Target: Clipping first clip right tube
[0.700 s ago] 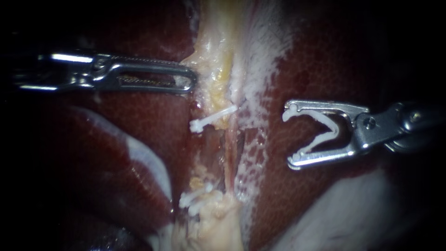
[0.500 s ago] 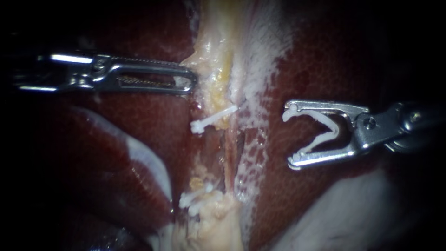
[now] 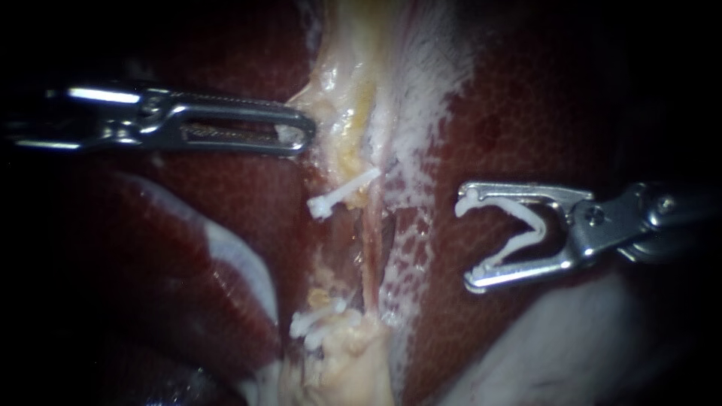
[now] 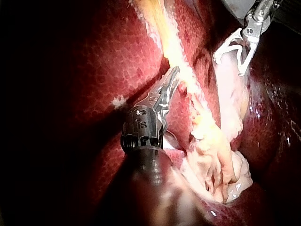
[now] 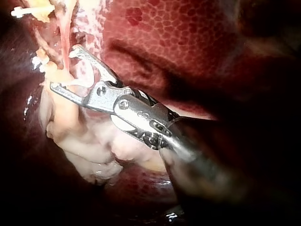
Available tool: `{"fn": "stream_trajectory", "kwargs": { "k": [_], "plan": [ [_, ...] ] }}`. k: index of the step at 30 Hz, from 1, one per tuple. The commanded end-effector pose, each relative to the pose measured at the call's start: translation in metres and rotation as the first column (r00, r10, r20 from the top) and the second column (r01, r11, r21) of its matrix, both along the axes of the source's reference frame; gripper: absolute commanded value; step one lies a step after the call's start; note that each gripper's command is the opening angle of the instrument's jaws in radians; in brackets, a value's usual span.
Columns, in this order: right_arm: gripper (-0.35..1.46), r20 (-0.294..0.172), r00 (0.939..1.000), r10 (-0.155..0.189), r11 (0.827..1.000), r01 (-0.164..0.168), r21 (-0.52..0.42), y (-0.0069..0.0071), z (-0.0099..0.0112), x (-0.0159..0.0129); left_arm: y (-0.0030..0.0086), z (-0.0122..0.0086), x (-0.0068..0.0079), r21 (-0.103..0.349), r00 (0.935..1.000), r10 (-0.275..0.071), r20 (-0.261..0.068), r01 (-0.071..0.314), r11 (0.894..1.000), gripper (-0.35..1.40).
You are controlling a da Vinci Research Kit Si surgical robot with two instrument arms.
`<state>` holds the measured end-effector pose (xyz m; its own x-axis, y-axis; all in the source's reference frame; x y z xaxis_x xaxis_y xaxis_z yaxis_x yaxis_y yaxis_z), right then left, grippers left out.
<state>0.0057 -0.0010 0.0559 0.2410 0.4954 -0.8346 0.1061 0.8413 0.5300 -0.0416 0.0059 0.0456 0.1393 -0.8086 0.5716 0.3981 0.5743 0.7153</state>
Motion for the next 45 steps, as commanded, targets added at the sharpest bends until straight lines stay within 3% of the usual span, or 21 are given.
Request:
{"fn": "stream_trajectory", "kwargs": {
  "k": [1,3,9,17,26,36,45],
  "plan": [
    [0.58,0.004,1.0,0.0,1.0,0.0,0.018,-0.0005,0.0003,0.0003,0.0003,-0.0003,0.0003,0.006,0.9999,-0.01,0.007,0.01,1.0,-0.35],
    [0.58,0.006,1.0,-0.002,0.999,0.001,0.038,-0.001,0.0008,0.0008,0.0009,-0.0011,0.001,0.002,0.9998,-0.017,0.011,0.017,1.0,-0.35],
    [0.55,-0.006,0.9988,-0.048,0.994,0.049,0.095,-0.0023,0.0027,0.0027,0.0019,-0.0034,0.0024,-0.015,0.9993,-0.032,0.017,0.032,0.999,-0.35],
    [0.54,-0.02,0.9956,-0.092,0.986,0.093,0.136,-0.0022,0.0049,0.0047,0.0014,-0.0047,0.0024,-0.02,0.9992,-0.036,0.016,0.037,0.999,-0.35],
    [0.54,-0.01,0.996,-0.089,0.984,0.089,0.157,-0.0023,0.0078,0.0063,0.001,-0.0054,0.0023,-0.021,0.999,-0.041,0.015,0.042,0.999,-0.35],
    [0.54,-0.005,0.9963,-0.085,0.983,0.085,0.163,-0.0025,0.0088,0.0087,0.0007,-0.0056,0.0022,-0.022,0.9989,-0.045,0.012,0.045,0.999,-0.35],
    [0.53,-0.037,0.988,-0.15,0.974,0.154,0.164,-0.0024,0.0089,0.01,0.0006,-0.0056,0.0022,-0.022,0.999,-0.043,0.013,0.044,0.999,-0.35]
  ]
}}
